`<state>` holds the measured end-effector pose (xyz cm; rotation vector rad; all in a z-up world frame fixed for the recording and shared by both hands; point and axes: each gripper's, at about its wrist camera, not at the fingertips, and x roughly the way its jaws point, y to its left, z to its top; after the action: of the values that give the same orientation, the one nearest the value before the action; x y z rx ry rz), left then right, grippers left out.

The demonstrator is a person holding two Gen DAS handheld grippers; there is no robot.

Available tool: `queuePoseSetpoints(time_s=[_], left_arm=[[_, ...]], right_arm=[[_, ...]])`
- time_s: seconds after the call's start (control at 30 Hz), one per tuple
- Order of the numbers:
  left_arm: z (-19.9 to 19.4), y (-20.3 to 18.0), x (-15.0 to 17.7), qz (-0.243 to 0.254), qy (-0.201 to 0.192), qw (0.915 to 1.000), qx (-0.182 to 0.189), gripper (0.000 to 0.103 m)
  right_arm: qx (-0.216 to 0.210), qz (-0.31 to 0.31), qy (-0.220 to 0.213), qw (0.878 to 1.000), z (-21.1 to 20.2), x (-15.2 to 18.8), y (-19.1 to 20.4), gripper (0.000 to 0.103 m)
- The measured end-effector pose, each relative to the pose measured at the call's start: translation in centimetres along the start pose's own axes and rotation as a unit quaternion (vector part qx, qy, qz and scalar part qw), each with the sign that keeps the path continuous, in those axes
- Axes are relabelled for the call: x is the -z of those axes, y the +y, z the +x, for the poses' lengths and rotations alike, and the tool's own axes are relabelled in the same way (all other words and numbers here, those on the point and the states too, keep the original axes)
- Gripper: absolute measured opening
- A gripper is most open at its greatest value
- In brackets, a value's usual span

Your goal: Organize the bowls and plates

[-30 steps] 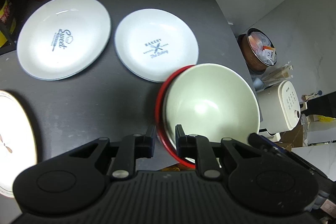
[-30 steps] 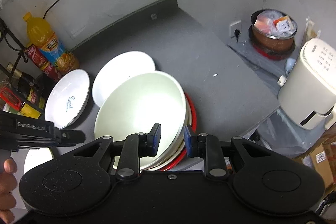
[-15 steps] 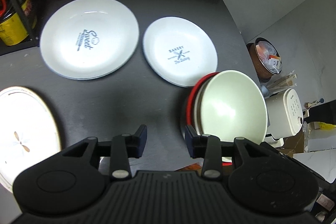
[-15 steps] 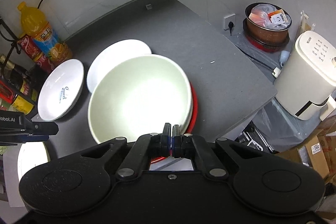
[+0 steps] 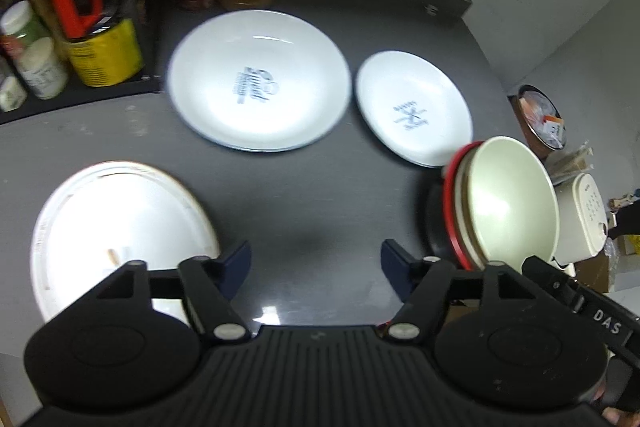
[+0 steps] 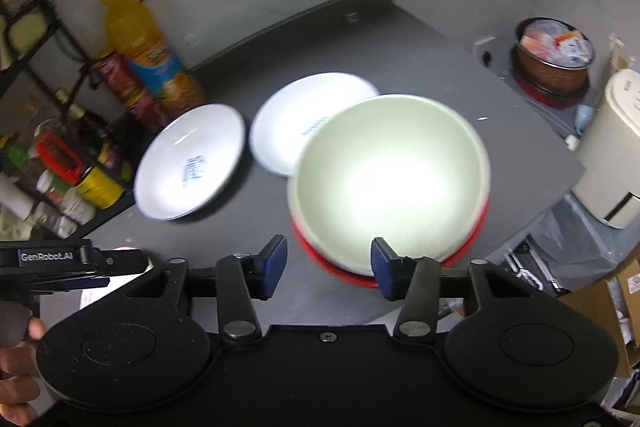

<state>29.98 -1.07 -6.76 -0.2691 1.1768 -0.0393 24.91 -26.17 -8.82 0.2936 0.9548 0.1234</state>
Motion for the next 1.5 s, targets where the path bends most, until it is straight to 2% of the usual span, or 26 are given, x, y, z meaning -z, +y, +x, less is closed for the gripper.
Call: queuePoseSetpoints(time_s=[0.17,0.37,0.47,0.8,1.0,1.17,1.4,1.5], left_arm=[[-1.3,2.6,1.1,-0.006,-0.012,0.9998,-0.015,0.078],[-2.2,5.7,2.6,-0.02,-0.012,0.9993,-0.031,0.079],[-2.5,6.8,3.1,-0.027,-0.012,0.999,-0.035,0.08],[-3.6,8.8,4.0,-0.044,-0.018,0.9979,-0.043,0.08],[-3.9,10.0,4.2,-0.073,-0.022,0.9958,-0.051,0.08],[-3.7,10.9,4.1,-0.101,-0.017,0.9929,-0.06,0.08],[-2.8,11.1,3.0,-0.143,-0.021,0.986,-0.084,0.08],[-2.4,10.9,2.4,-0.17,-0.021,0.9817,-0.084,0.08]], right_arm=[[-0.026,-0.022,0.01,0.999,0.4,0.8,3.0,0.064],[-0.048,-0.059,0.018,0.997,0.7,1.4,6.4,0.072],[-0.054,-0.076,0.015,0.996,0.4,1.4,7.9,0.081],[-0.056,-0.132,0.024,0.989,1.1,1.3,10.7,0.089],[-0.067,-0.206,0.037,0.976,1.5,1.2,13.1,0.093],[-0.089,-0.239,0.053,0.965,2.7,0.4,14.2,0.094],[-0.111,-0.292,0.074,0.947,4.8,-1.7,14.9,0.094],[-0.124,-0.313,0.073,0.939,5.4,-2.8,14.8,0.098]])
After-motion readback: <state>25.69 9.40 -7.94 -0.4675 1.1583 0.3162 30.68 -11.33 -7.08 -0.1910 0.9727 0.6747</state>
